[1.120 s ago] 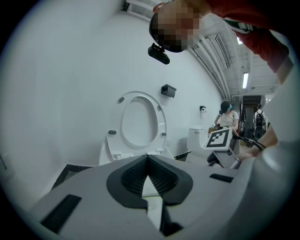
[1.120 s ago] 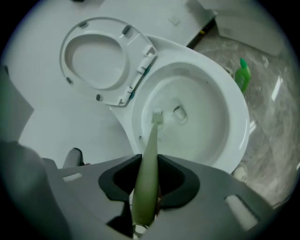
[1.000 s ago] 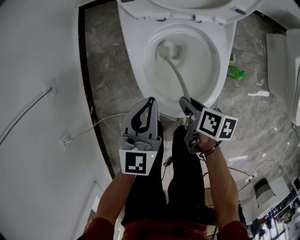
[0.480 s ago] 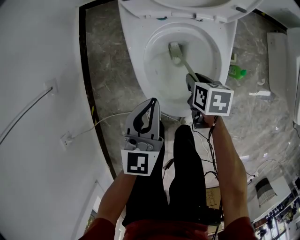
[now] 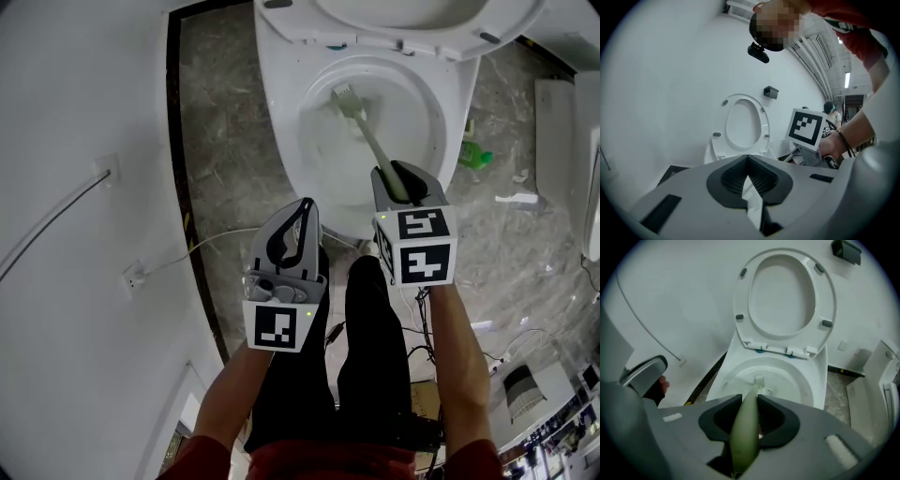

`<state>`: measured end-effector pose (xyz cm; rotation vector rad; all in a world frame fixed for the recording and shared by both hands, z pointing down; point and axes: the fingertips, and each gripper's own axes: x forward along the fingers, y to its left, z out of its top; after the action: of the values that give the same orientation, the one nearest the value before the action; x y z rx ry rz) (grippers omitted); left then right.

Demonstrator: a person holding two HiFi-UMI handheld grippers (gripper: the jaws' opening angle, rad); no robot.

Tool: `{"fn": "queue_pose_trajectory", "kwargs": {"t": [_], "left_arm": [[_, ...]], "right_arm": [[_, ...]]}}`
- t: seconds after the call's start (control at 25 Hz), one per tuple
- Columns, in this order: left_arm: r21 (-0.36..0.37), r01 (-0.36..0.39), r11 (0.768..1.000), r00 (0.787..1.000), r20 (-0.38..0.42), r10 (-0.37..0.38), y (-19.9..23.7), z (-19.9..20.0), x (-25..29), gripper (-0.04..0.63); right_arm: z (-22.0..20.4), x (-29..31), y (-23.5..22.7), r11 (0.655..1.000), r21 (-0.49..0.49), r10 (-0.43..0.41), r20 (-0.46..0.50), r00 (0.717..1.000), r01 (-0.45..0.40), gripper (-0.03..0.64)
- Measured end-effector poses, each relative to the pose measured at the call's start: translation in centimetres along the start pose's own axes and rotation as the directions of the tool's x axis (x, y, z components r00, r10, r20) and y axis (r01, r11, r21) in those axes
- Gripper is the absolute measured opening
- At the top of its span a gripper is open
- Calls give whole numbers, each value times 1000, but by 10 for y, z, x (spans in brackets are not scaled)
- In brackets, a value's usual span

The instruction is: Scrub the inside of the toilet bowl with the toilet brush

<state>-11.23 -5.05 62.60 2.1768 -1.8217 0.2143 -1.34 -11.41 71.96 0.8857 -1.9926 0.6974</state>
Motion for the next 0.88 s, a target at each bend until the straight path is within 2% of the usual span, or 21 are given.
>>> {"fn": "queue_pose_trajectory", "kwargs": {"t": [0.12, 0.2, 0.32, 0.44, 0.6, 0.68, 0.76, 0.88], "left_arm": [[-1, -4, 1000, 1000, -1, 4, 3, 0, 1, 5], [2, -5, 1000, 1000, 6, 5, 5, 1, 2, 5], [-3, -5, 1000, 1000, 11, 5, 3, 2, 2, 5], [-3, 9, 1000, 1000, -4, -9, -2, -1, 1, 5], [5, 32, 999, 999, -17, -32, -9, -2, -1, 5], [10, 42, 999, 999, -17, -42, -13, 1, 0, 5], [20, 54, 998, 998, -16, -54, -17, 6, 2, 5], [30, 60, 998, 998, -13, -60, -19, 14, 4, 5]], "right_arm": [[-12, 23, -17, 992, 126, -9, -37, 999, 14, 115], [-20, 41, -31, 974, 225, -25, -68, 997, 40, 115], [-31, 58, -50, 915, 397, -36, -101, 994, 74, 115], [-32, 55, -65, 845, 528, -39, -87, 995, 79, 115], [-28, 26, -82, 799, 596, -76, -32, 997, 80, 115], [-20, 6, -94, 773, 632, -102, 28, 994, 62, 115], [-7, -17, -107, 762, 646, -135, 84, 987, 49, 115], [2, -36, -115, 761, 648, -140, 110, 984, 36, 115]]}}
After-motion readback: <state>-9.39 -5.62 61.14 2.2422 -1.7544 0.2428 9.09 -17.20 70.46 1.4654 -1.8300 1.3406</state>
